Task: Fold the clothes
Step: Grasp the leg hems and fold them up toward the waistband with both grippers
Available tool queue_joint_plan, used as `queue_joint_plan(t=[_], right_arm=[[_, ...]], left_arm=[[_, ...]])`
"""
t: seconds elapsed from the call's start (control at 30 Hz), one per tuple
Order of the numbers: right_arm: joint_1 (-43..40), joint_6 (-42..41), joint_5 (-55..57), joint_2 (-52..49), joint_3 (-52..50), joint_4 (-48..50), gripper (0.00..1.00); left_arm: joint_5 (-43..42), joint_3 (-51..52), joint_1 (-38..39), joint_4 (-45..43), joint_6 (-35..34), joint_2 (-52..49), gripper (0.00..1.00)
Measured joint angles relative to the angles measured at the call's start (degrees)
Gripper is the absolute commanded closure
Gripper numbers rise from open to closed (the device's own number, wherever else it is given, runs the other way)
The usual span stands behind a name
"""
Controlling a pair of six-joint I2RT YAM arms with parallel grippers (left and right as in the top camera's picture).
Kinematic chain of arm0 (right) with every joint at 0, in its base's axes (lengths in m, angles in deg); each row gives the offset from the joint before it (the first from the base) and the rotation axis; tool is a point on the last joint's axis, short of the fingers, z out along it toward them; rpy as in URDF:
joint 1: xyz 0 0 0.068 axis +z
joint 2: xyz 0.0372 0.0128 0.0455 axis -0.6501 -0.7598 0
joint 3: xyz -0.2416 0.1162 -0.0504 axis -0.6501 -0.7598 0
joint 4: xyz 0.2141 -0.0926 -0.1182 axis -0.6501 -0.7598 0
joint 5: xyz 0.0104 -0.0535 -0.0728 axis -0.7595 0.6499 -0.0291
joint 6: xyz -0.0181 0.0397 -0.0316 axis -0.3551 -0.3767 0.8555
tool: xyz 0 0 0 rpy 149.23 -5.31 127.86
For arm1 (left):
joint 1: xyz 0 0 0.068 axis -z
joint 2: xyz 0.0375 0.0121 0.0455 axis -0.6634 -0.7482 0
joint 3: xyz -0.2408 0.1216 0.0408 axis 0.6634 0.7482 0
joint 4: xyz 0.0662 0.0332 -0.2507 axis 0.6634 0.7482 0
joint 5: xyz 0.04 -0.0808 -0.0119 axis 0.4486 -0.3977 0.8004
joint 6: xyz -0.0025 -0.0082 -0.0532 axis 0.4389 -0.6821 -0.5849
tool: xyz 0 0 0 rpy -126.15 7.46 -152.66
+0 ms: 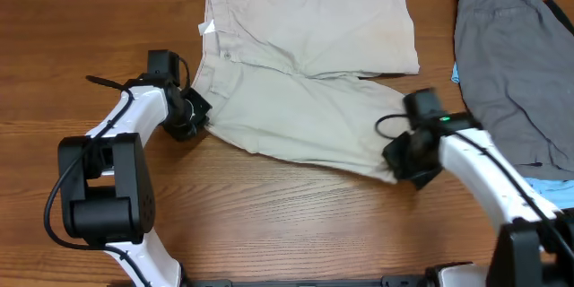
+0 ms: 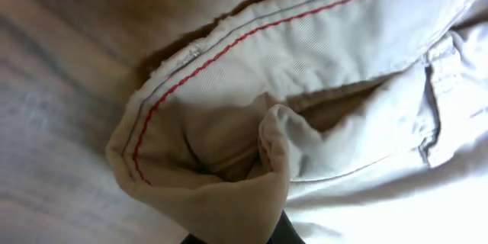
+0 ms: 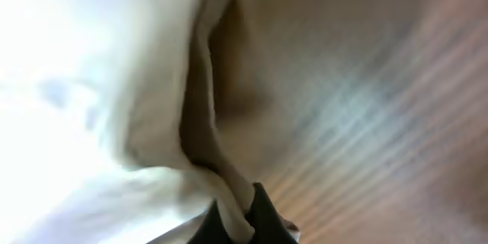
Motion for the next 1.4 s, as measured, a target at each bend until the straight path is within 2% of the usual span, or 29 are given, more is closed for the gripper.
queue_joint_plan(t=[0.1, 0.33, 0.5, 0.73, 0.9, 1.13, 1.27, 1.4], right_arm=[[-3.8, 4.79, -1.88, 1.81, 4.13, -0.96, 0.96], [-6.51, 12.39, -3.26, 2.1, 13.66, -9.25, 0.96], [-6.56, 15.17, -3.41, 3.85, 18.88, -15.98, 0.96], [-6.58, 17.73, -3.37, 13.84, 21.42, -19.76, 0.96], [-6.56, 20.72, -4.07, 14.29, 22.14, -12.0, 0.96], [-6.05, 24.22, -7.41, 3.15, 22.16, 5.86, 0.96], [-5.64, 25.86, -8.61, -4.42, 22.14, 19.17, 0.96], [-4.96, 26.05, -8.26, -9.2, 22.16, 25.27, 0.96]], left_arm=[[-1.27, 0.0, -0.11, 4.07, 3.98, 1.99, 0.96], [-2.14, 0.0, -0.11, 14.03, 11.1, 17.4, 0.96], [-1.27, 0.0, -0.11, 19.32, 12.22, 30.84, 0.96], [-0.76, 0.0, -0.11, 25.59, 12.81, 40.06, 0.96], [0.28, 0.0, -0.11, 26.64, 12.79, 40.33, 0.96], [5.7, 0.0, 0.2, 18.91, 10.36, 38.62, 0.96], [8.46, 0.0, 0.52, 8.81, 9.07, 31.95, 0.96], [10.14, -0.11, 0.68, -1.99, 8.61, 22.43, 0.96]])
